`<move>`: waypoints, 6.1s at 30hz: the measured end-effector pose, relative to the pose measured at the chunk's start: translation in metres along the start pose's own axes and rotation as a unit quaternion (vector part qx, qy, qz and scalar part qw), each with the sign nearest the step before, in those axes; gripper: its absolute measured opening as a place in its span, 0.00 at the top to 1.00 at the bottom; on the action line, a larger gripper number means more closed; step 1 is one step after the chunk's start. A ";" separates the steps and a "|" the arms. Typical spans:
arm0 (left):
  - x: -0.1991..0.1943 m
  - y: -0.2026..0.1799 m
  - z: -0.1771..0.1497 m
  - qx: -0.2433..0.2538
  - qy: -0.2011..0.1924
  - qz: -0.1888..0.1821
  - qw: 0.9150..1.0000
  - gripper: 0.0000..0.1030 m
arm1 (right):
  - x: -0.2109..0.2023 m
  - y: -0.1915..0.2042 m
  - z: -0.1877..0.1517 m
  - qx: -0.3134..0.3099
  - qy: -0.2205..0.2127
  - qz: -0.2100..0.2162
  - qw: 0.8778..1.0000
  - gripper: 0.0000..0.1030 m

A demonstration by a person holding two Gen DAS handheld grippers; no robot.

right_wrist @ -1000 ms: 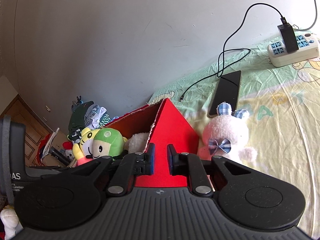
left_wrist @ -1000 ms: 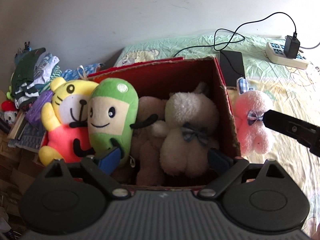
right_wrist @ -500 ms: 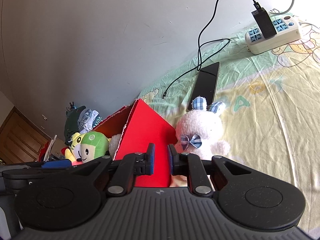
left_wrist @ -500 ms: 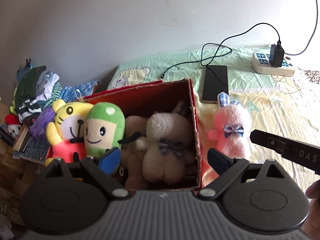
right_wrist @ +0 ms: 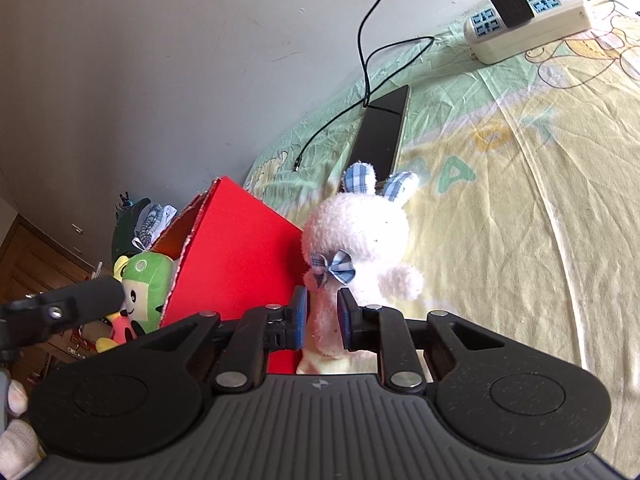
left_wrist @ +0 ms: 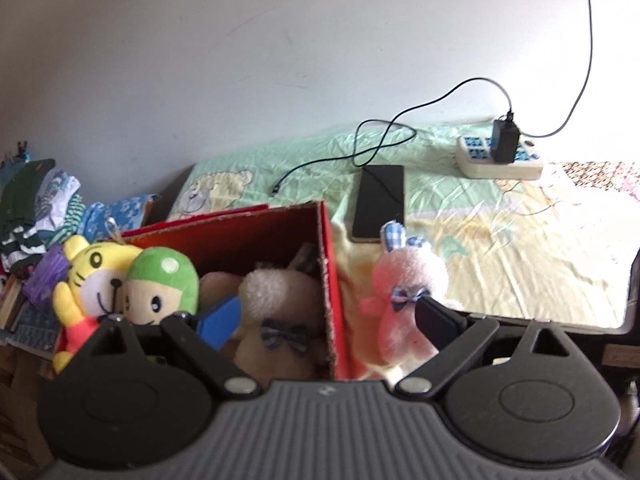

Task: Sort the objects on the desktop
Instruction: 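Move the open right gripper to the pink bunny plush with blue bow, then close the right gripper on the pink bunny plush's body, then lift the pink bunny plush with the right gripper toward the red box, then lower the pink bunny plush into the red box and open the right gripper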

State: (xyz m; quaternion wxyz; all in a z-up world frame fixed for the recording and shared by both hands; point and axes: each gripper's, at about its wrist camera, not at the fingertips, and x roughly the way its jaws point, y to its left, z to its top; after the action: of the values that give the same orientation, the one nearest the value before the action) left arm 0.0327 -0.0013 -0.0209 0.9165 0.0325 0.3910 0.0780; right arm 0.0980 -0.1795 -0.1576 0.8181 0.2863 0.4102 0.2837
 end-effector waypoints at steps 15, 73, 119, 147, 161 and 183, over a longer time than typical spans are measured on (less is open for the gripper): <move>0.024 -0.008 0.003 -0.051 -0.016 -0.138 0.989 0.13 | 0.038 -0.033 -0.001 0.033 0.037 0.003 0.999 0.53; 0.151 -0.102 -0.041 0.004 0.176 -0.161 0.971 0.03 | -0.032 -0.102 -0.001 0.151 -0.013 0.022 0.988 0.47; 0.148 -0.126 -0.047 0.090 0.150 -0.130 0.976 0.15 | -0.032 -0.094 -0.003 0.136 0.015 0.046 0.990 0.72; 0.020 -0.107 -0.092 0.114 0.029 -0.137 0.984 0.24 | -0.101 -0.021 -0.054 0.046 -0.002 0.070 0.996 0.74; -0.044 -0.045 -0.079 0.156 -0.082 -0.160 0.971 0.24 | -0.113 0.069 -0.072 0.009 -0.109 0.078 0.991 0.74; 0.028 0.108 -0.046 0.140 -0.083 -0.116 0.980 0.17 | 0.032 0.165 -0.076 -0.026 -0.132 0.024 0.991 0.74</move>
State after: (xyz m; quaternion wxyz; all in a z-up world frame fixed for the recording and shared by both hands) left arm 0.0057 0.1099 -0.0599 0.9349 0.1215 0.3216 -0.0877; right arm 0.0133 -0.0275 -0.0959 0.8649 0.3101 0.2843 0.2738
